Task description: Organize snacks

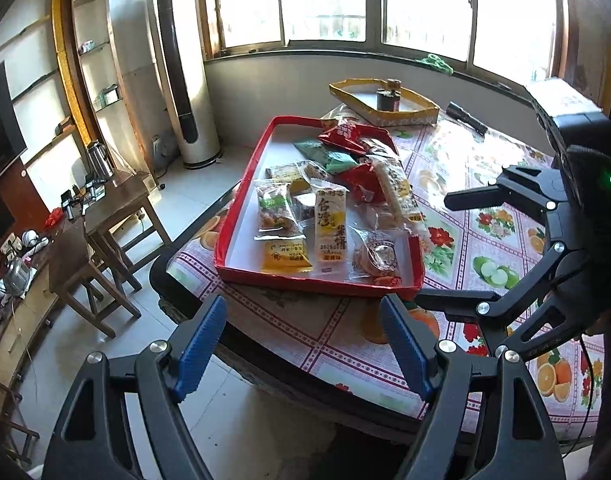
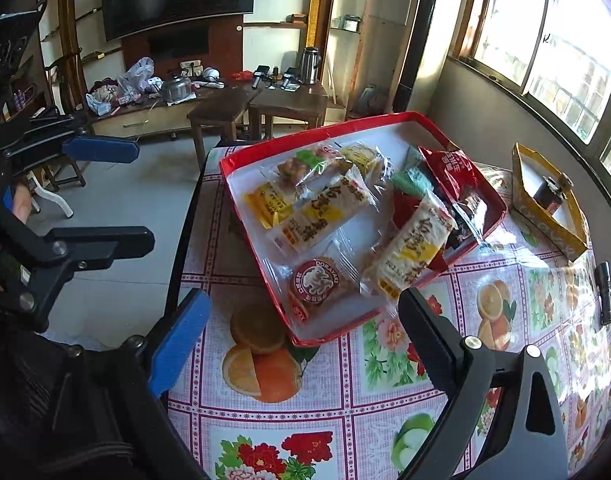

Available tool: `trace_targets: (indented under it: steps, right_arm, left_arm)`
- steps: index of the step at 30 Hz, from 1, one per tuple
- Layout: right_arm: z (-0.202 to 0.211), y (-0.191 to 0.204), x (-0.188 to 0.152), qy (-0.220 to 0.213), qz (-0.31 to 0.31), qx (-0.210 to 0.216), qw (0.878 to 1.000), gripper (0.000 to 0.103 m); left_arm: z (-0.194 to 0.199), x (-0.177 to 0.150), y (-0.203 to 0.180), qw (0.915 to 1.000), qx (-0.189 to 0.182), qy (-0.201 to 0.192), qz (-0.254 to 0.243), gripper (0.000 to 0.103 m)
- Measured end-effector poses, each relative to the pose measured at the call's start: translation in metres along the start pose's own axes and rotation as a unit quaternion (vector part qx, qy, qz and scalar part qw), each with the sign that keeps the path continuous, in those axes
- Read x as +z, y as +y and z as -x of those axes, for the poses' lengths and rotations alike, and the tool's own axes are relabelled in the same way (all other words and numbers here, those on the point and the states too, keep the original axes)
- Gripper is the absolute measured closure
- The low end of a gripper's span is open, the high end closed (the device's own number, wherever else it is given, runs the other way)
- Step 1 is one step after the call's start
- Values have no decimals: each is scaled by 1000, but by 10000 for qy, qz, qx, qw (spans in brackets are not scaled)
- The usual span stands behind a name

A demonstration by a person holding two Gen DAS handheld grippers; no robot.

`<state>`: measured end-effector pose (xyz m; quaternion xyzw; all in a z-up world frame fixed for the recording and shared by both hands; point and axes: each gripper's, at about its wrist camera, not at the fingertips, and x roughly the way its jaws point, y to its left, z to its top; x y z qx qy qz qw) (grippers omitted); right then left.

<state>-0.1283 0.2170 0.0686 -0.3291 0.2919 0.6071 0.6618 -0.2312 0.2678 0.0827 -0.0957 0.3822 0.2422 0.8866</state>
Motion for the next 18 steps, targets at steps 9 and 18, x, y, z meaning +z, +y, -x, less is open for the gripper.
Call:
trace_targets:
  steps: [9, 18]
  right_arm:
    - [-2, 3, 7, -39, 14, 124, 9999, 8]
    - [1, 2, 2, -117, -168, 246, 9995, 8]
  left_arm:
    - [4, 3, 10, 9996, 30, -199, 216, 23]
    - [7, 7, 3, 9993, 74, -345, 103, 23]
